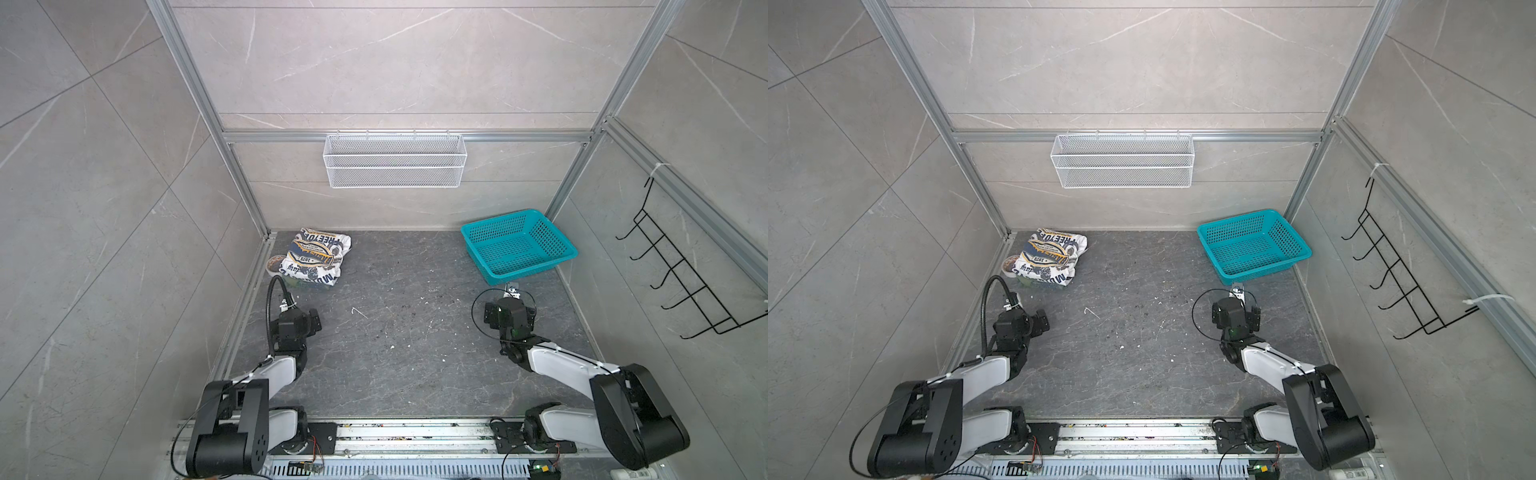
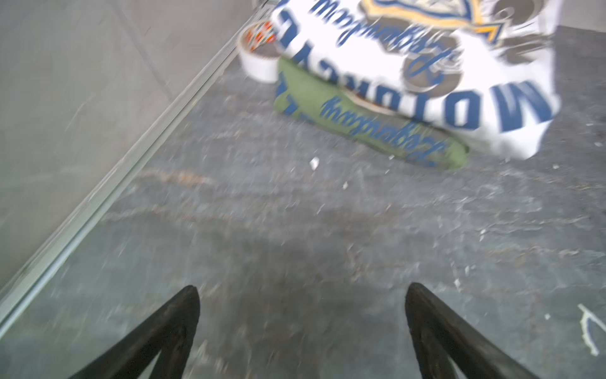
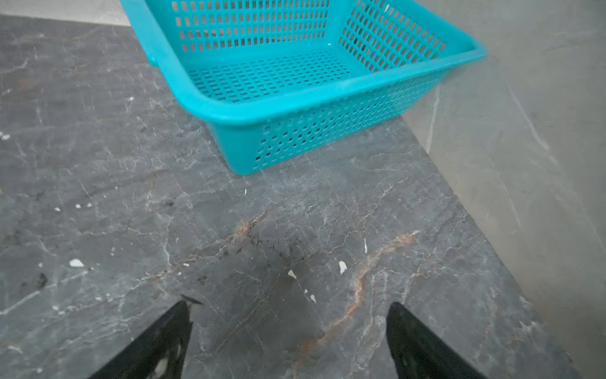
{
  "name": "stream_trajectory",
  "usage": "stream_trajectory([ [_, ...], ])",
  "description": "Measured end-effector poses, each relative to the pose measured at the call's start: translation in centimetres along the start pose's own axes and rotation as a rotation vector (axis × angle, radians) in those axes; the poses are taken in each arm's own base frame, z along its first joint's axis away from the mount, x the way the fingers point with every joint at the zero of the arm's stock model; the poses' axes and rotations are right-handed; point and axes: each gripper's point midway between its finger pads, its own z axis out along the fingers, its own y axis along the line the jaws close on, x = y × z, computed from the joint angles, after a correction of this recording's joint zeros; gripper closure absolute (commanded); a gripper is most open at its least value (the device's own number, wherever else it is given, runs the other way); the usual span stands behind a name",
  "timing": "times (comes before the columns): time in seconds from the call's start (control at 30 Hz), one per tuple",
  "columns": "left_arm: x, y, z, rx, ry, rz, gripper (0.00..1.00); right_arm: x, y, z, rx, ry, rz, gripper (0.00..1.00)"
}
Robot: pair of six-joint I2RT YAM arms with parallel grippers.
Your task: Fold and stack the tank tops
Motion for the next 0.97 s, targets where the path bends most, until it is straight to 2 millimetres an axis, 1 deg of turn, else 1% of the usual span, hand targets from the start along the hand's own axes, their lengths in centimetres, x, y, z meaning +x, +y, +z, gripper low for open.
stream_trajectory([
  [0.07, -1.1, -0.7, 0.5, 0.029, -0.036, 0.025, 0.0, -0.3, 0.1, 0.3, -0.039, -0.035, 0.013, 0.07],
  [0.13, -1.5, -1.1, 1.2, 0.041, -0.073, 0.038, 0.0, -1.4, 0.3, 0.5, -0.077, -0.096, 0.032, 0.07],
  [0.17, -1.2, -1.4, 1.9, 0.05, -0.075, 0.05, 0.0, -1.9, 0.6, 0.7, -0.1, -0.131, 0.041, 0.07],
  [0.2, -0.4, -1.5, 2.5, 0.057, -0.055, 0.059, 0.0, -2.1, 0.9, 1.0, -0.118, -0.151, 0.043, 0.07],
  [0.27, 0.9, -1.6, 2.9, 0.068, -0.016, 0.073, 0.0, -1.6, 1.7, 1.9, -0.152, -0.154, 0.03, 0.07],
  [0.3, 0.9, -1.5, 3.0, 0.069, -0.016, 0.075, 0.0, -1.1, 2.1, 2.2, -0.169, -0.14, 0.02, 0.01],
  [0.33, 0.7, -1.6, 3.0, 0.072, -0.021, 0.074, 0.0, -0.5, 2.4, 2.5, -0.184, -0.121, 0.006, 0.01],
  [0.37, 0.5, -1.5, 3.0, 0.073, -0.028, 0.072, 0.0, -0.3, 2.5, 2.6, -0.191, -0.114, 0.004, 0.01],
  [0.47, -0.1, -1.5, 3.1, 0.079, -0.044, 0.065, 0.0, -1.2, 2.2, 2.7, -0.186, -0.144, 0.017, 0.01],
  [0.57, -0.2, -1.5, 3.1, 0.082, -0.048, 0.063, 0.0, -1.7, 2.2, 2.7, -0.186, -0.159, 0.024, 0.01],
  [0.97, -0.3, -1.6, 3.1, 0.087, -0.054, 0.062, 0.0, -1.9, 2.2, 2.7, -0.186, -0.163, 0.025, 0.01],
])
